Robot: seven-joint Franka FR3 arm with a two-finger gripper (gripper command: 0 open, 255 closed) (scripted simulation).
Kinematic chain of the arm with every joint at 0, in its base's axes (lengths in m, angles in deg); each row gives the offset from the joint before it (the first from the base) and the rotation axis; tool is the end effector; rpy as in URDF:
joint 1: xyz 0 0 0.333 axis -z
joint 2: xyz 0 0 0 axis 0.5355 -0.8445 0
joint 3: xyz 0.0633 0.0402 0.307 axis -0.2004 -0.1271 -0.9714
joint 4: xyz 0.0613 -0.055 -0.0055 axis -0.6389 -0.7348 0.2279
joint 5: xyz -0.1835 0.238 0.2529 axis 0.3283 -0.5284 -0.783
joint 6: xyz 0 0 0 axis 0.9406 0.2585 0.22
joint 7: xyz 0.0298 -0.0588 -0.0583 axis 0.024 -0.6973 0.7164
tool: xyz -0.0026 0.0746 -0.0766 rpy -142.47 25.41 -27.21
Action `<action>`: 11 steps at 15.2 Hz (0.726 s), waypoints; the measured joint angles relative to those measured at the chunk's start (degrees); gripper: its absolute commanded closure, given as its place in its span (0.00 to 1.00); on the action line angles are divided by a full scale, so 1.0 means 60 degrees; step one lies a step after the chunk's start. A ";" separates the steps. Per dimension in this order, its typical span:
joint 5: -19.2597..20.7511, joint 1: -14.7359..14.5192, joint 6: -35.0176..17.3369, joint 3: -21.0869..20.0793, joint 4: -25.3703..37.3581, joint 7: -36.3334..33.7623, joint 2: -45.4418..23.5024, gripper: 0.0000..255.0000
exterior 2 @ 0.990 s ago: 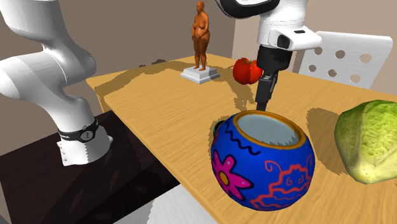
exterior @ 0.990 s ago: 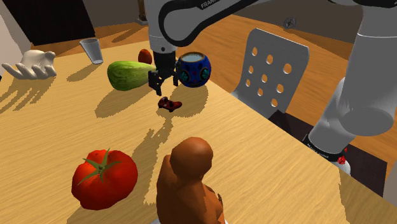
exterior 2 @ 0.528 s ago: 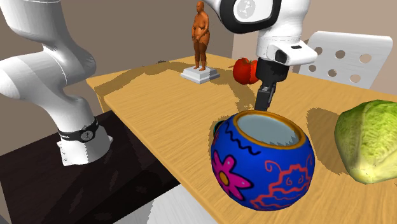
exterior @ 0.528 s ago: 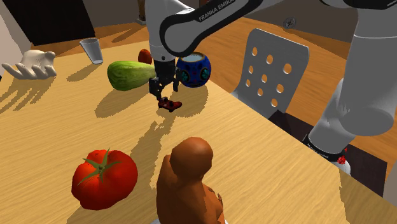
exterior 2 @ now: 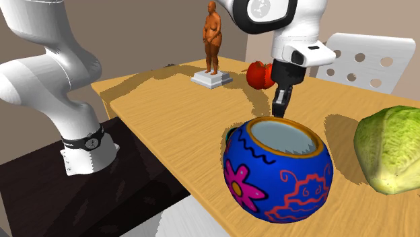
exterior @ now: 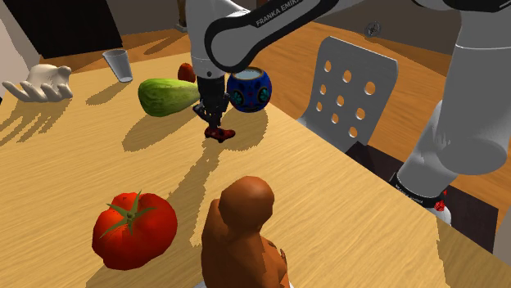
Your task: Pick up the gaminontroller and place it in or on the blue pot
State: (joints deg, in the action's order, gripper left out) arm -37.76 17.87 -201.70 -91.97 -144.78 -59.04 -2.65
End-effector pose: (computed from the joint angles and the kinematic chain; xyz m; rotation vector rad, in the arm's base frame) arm 0.5394 0.3266 0.3907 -3.0931 -0.2376 -0.0410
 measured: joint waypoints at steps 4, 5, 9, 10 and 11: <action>-0.0029 0.0000 0.0015 -0.0002 0.0054 0.0001 0.0014 1.00; -0.0019 0.0003 0.0004 -0.0004 0.0060 0.0009 0.0025 1.00; 0.0003 0.0004 -0.0003 0.0003 0.0060 0.0000 0.0012 0.00; -0.0478 0.0334 -0.0569 -0.0193 -0.0778 0.0473 0.0477 0.00; -0.1739 0.0803 -0.1913 -0.0512 -0.1895 0.1636 0.1046 0.00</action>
State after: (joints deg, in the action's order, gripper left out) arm -48.19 22.69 -213.18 -95.05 -156.15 -49.23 3.62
